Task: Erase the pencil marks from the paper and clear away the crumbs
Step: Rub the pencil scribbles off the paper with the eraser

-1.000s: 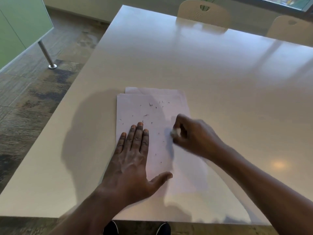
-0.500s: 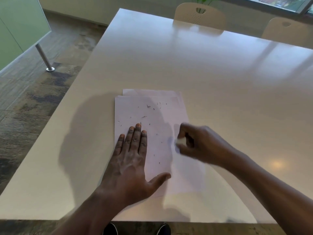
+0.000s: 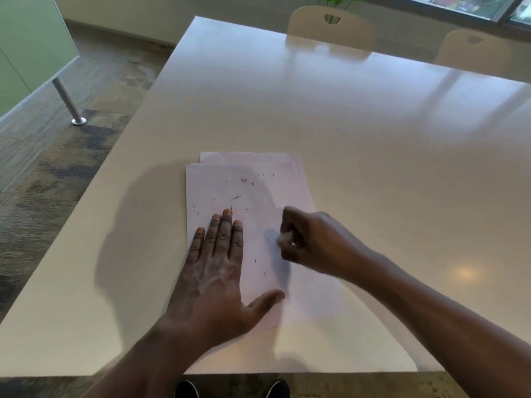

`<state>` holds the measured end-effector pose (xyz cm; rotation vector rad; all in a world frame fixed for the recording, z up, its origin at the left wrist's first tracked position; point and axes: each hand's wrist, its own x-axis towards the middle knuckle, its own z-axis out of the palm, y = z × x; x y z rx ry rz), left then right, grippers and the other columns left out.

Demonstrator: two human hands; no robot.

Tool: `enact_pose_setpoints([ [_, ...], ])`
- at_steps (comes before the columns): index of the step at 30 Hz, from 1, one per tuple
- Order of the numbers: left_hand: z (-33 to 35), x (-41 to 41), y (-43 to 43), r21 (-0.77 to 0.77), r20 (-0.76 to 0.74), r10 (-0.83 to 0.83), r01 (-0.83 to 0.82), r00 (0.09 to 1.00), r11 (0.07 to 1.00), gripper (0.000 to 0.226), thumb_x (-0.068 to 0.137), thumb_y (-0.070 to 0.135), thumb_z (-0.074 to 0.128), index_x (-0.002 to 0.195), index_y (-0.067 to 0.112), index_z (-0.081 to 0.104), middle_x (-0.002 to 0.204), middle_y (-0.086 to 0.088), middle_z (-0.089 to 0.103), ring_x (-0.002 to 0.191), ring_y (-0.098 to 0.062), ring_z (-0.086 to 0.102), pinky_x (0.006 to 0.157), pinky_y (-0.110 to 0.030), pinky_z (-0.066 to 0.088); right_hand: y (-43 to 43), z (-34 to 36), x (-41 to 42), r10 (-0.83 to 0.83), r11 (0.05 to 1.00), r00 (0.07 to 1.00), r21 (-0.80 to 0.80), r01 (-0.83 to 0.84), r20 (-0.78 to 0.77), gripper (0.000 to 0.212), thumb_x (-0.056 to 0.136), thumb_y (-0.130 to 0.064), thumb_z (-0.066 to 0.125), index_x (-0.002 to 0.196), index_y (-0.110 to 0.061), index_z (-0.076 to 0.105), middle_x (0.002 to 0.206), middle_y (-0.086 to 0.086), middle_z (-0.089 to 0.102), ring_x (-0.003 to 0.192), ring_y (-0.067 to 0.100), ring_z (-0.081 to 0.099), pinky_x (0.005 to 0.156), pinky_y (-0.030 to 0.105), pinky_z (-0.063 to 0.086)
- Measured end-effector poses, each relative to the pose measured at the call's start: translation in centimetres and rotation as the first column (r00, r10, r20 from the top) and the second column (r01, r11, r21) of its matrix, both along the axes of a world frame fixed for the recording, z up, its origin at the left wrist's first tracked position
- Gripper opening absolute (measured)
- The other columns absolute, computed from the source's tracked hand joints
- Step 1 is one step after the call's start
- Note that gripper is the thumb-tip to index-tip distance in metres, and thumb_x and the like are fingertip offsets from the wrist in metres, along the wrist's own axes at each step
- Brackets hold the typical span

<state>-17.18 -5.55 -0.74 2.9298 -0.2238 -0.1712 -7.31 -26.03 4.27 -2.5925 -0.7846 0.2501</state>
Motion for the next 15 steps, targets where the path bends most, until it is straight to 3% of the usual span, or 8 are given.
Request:
enact_pose_setpoints([
  [6,0.2,0.1,0.0,0.02,-0.013,-0.003,0.003,1.0,1.0,0.12,0.078,0.095,0.008,0.147,0.01,-0.041,0.156,-0.011,-0.049,0.147,-0.022,-0.043,0.127,-0.046,-0.012,-0.2,0.4,5.0,-0.231,0.973,0.966,0.015,0.23,0.119,0.018,0.084,-0.03,0.067,0.088,-0.019,0.054,0.072,0.004,0.063,0.065,0.027,0.058,0.062,0.041,0.052],
  [9,0.0,0.1,0.1,-0.006,0.01,0.006,-0.006,1.0,1.0,0.121,0.078,0.095,0.01,0.151,0.01,-0.036,0.159,-0.011,-0.045,0.149,-0.022,-0.04,0.128,-0.046,-0.009,0.6,0.7,3.2,-0.141,0.99,0.99,0.012,0.141,0.014,0.018,0.086,-0.026,0.072,0.089,-0.02,0.055,0.068,-0.008,0.059,0.059,0.013,0.055,0.061,0.037,0.051],
  [12,-0.2,0.1,0.1,-0.023,0.012,0.007,-0.007,1.0,1.0,0.121,0.078,0.095,0.01,0.153,0.01,-0.033,0.16,-0.011,-0.043,0.149,-0.022,-0.039,0.128,-0.047,-0.008,1.0,0.1,1.0,-0.012,1.0,0.999,0.001,0.012,-0.046,0.022,0.086,-0.024,0.074,0.09,-0.019,0.053,0.065,-0.01,0.055,0.055,0.012,0.052,0.056,0.036,0.049],
  [15,-0.1,0.1,0.0,-0.018,0.003,0.004,-0.004,1.0,1.0,0.12,0.078,0.095,0.011,0.151,0.011,-0.036,0.158,-0.01,-0.047,0.147,-0.021,-0.043,0.127,-0.046,-0.011,0.7,-0.1,3.4,-0.135,0.991,0.99,-0.013,0.135,0.043,0.021,0.09,-0.029,0.07,0.093,-0.019,0.053,0.068,-0.009,0.055,0.057,0.011,0.052,0.055,0.033,0.046],
])
